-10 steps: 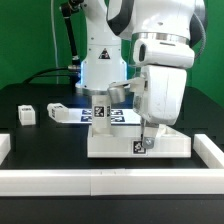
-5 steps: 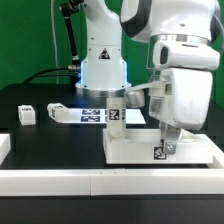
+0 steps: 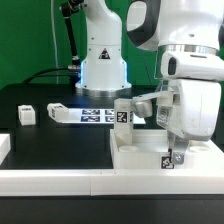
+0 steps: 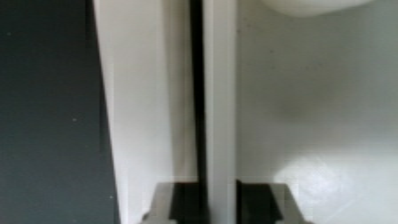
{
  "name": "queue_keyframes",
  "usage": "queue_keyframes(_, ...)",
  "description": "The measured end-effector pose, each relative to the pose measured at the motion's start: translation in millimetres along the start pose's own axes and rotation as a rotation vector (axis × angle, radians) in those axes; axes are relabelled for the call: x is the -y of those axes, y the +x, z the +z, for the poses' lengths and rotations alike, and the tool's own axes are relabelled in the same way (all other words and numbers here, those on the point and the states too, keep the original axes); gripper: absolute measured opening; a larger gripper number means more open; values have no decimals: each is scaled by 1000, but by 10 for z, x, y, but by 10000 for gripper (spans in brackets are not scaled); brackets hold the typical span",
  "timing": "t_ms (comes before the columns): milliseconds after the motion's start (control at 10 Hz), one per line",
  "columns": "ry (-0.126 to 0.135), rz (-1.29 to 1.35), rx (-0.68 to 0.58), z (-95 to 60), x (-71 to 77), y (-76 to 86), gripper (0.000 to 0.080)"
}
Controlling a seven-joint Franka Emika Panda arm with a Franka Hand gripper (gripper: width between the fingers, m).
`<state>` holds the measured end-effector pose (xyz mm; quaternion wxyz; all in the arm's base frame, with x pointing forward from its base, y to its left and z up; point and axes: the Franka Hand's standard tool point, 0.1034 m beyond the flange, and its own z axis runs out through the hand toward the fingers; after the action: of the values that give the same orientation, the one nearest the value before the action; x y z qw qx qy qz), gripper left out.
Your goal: Assemble square table
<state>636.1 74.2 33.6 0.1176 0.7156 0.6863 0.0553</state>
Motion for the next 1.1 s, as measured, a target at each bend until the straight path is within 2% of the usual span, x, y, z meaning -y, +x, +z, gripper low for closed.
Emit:
queue_keyframes(200,1,4,1,1,-3,-21,67)
queue_keyframes(300,1,5,1,5,0,-25,202)
queue_keyframes(400,1,5,2,5,0,-28,202)
queue_keyframes(500,2,6,2,6,0,-30,337)
queue_keyframes(600,2,6,2,6,-1,-32,524)
queue_keyframes(700,2,7,2,7,-1,-36,524)
queue_keyframes(800,2,8,2,7,-1,-39,612)
queue_keyframes(1100,2,9,2,8,-2,-46,642)
